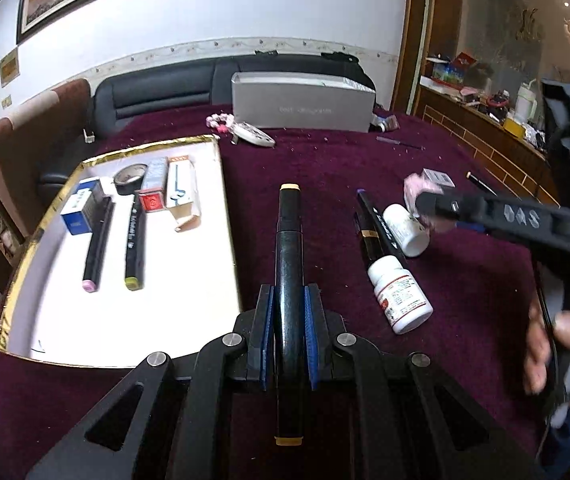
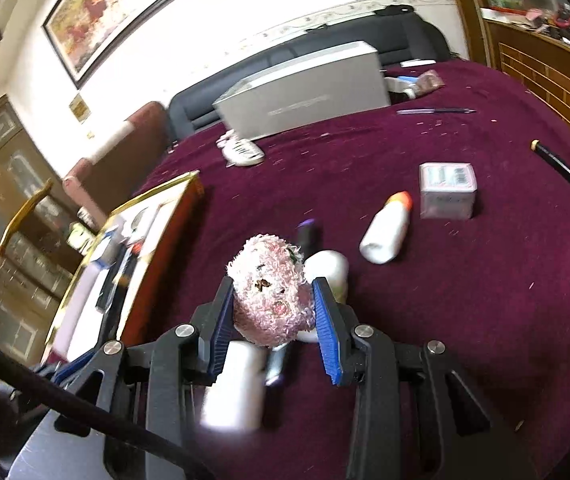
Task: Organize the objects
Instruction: 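Carry the marker with the left gripper while the right gripper carries the pink ball to the tray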
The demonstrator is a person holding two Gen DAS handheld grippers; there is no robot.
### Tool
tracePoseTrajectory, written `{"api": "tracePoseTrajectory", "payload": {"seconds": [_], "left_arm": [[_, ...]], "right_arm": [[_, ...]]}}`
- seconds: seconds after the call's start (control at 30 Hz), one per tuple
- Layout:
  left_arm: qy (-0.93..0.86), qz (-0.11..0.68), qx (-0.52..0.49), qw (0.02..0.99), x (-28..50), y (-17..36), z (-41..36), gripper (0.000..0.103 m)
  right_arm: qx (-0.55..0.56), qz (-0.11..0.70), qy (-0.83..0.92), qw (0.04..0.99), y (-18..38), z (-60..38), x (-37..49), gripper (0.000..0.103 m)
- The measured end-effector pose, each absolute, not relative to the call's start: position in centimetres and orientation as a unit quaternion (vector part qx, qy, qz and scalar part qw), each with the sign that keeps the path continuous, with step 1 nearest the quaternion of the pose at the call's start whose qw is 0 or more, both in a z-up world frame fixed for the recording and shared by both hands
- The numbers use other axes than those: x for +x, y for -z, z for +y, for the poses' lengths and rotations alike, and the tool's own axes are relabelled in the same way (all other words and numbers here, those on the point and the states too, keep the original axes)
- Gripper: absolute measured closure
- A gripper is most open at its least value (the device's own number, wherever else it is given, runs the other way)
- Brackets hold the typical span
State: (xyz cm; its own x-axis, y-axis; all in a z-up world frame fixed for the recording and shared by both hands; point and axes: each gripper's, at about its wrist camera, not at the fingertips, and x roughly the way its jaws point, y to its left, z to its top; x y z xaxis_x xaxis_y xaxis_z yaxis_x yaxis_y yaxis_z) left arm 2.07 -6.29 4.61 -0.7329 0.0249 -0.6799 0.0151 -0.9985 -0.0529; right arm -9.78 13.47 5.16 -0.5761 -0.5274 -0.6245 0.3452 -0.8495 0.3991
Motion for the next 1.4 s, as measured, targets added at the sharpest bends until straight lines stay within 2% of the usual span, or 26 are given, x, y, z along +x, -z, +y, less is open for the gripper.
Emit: {"api": "tracePoseTrajectory", "payload": {"seconds": [0.73, 1.4], "left_arm": [[-0.946, -0.085, -0.307, -0.058, 6.2, -5.8, -16.2, 0.092], [-0.933, -0.145, -0.311, -0.104, 5.2, -5.4, -27.1, 0.091]], "right_arm": [[0.391, -0.045, 0.862, 0.318, -6.3, 2.5, -4.3, 0.067], [0.404, 0.004, 0.84, 0.362, -6.4, -5.7, -4.0, 0.067]]}}
